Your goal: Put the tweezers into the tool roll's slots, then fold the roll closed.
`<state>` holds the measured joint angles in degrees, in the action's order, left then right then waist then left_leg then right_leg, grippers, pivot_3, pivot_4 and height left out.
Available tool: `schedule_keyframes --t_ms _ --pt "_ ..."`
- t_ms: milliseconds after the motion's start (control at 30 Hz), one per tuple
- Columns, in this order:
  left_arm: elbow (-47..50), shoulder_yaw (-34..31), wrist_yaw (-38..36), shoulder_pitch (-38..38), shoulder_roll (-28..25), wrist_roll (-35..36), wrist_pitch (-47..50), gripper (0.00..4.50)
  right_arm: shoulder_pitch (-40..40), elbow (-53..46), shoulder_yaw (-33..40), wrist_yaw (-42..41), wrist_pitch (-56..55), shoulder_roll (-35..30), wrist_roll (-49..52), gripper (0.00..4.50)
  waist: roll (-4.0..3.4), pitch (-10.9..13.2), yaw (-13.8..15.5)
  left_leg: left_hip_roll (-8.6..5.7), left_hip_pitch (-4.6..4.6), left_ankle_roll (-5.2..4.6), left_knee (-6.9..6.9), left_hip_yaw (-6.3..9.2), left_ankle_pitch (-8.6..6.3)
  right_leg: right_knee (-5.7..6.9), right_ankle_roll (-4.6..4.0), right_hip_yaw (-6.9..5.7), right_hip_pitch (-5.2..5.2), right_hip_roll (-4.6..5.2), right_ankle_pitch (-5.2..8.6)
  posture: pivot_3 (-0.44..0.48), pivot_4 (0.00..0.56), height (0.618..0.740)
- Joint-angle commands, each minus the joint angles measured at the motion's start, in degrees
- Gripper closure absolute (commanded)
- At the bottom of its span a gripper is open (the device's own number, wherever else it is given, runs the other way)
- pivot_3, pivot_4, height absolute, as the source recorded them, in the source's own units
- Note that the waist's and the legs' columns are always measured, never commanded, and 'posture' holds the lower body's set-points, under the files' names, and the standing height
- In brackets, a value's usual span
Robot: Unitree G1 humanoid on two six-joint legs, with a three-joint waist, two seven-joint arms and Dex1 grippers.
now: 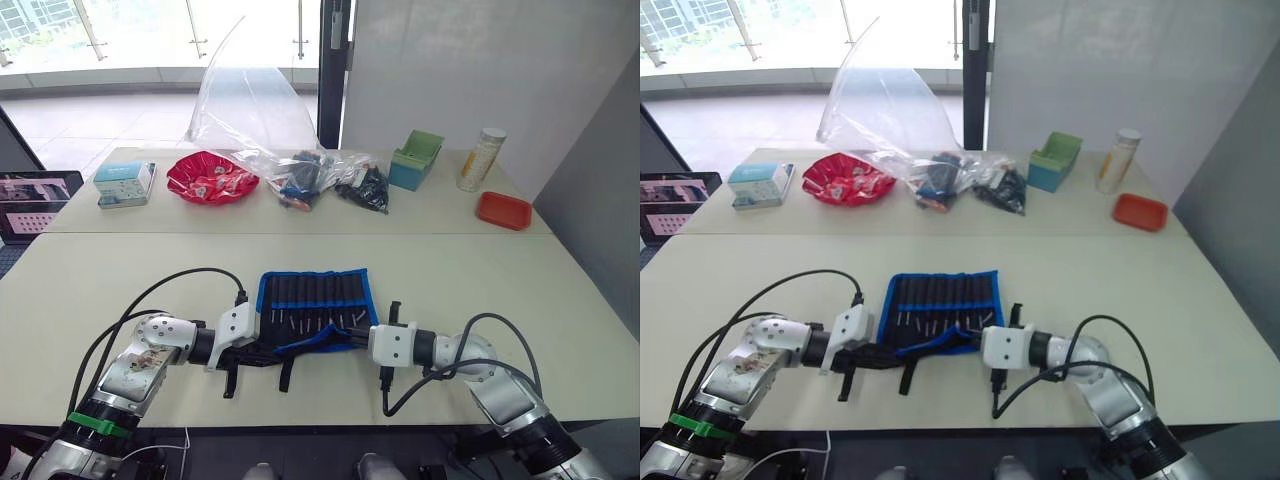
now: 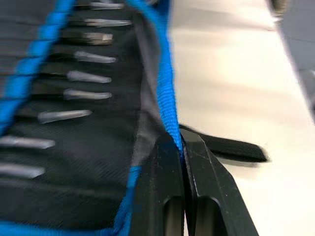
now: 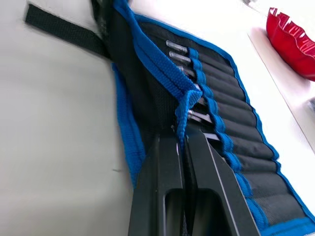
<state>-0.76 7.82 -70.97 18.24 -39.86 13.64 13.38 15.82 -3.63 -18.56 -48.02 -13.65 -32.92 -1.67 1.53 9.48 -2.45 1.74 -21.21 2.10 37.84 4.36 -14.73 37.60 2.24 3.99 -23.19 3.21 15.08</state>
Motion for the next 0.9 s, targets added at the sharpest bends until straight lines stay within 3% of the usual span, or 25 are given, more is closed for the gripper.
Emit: schedule_keyframes --t_ms 33,167,400,533,567,600,733,900 --pt "-0.7 -3.7 3.1 2.9 0.0 0.9 -0.4 4.49 0.4 -1.0 1.9 -1.9 0.6 -0.5 2.8 4.5 0.0 0.0 0.0 0.0 -0.01 0.0 0.0 0.0 0.0 -0.01 0.0 0.0 0.0 0.0 0.0 0.0 0.15 0.738" --pt "0.4 -4.8 2.7 3.6 0.6 4.1 1.7 4.49 1.8 1.4 2.0 -1.1 2.1 0.6 2.4 4.5 0.0 0.0 -0.2 0.0 0.01 0.0 0.01 -0.01 0.0 0.03 0.0 0.0 -0.01 0.0 0.0 0.0 0.15 0.738" --pt "-5.9 -0.4 9.1 8.2 2.7 -1.2 8.4 4.49 7.1 9.1 2.2 4.7 5.2 4.7 -1.6 4.5 0.0 0.0 -0.1 -0.02 0.01 0.02 0.01 -0.01 0.01 0.04 -0.01 0.01 -0.01 0.0 0.0 0.0 0.15 0.738" --pt "-7.6 -1.9 11.1 9.0 4.1 -0.2 8.7 4.49 7.5 10.1 3.0 6.9 5.3 6.0 -2.1 4.5 0.0 0.0 -0.1 -0.02 0.0 0.01 0.01 0.01 0.01 0.08 -0.01 0.0 -0.05 -0.01 -0.01 0.0 0.15 0.738" --pt "-7.7 -3.0 11.4 9.3 4.7 1.1 9.5 3.9 7.7 10.5 3.6 8.7 5.2 6.5 -2.6 4.5 0.0 0.0 -0.1 -0.02 -0.01 0.01 0.01 0.01 0.01 0.07 -0.02 0.0 -0.06 0.0 -0.01 0.0 0.15 0.738" --pt "-7.7 -3.6 11.3 9.3 5.1 1.8 9.3 3.63 8.2 11.0 4.4 10.6 5.1 7.2 -3.0 4.22 0.0 0.0 -0.1 -0.02 -0.02 0.01 0.01 0.01 0.01 0.08 -0.02 0.0 -0.06 0.0 -0.01 0.0 0.15 0.738" --pt "-10.1 -7.8 15.8 9.8 7.1 1.8 4.0 2.31 10.2 12.5 8.2 16.5 5.8 10.0 -2.3 2.91 -0.01 0.0 -0.1 -0.02 -0.01 0.02 0.01 0.0 0.01 0.07 -0.02 0.01 -0.07 0.02 -0.01 0.0 0.15 0.738" --pt "-9.9 -13.9 17.8 8.3 9.3 5.7 0.8 0.74 10.3 12.1 9.5 16.2 7.2 12.0 -0.2 1.28 0.0 0.0 -0.1 -0.02 -0.02 0.02 0.01 0.01 0.01 0.09 -0.03 -0.01 -0.07 0.04 -0.02 0.0 0.15 0.738"
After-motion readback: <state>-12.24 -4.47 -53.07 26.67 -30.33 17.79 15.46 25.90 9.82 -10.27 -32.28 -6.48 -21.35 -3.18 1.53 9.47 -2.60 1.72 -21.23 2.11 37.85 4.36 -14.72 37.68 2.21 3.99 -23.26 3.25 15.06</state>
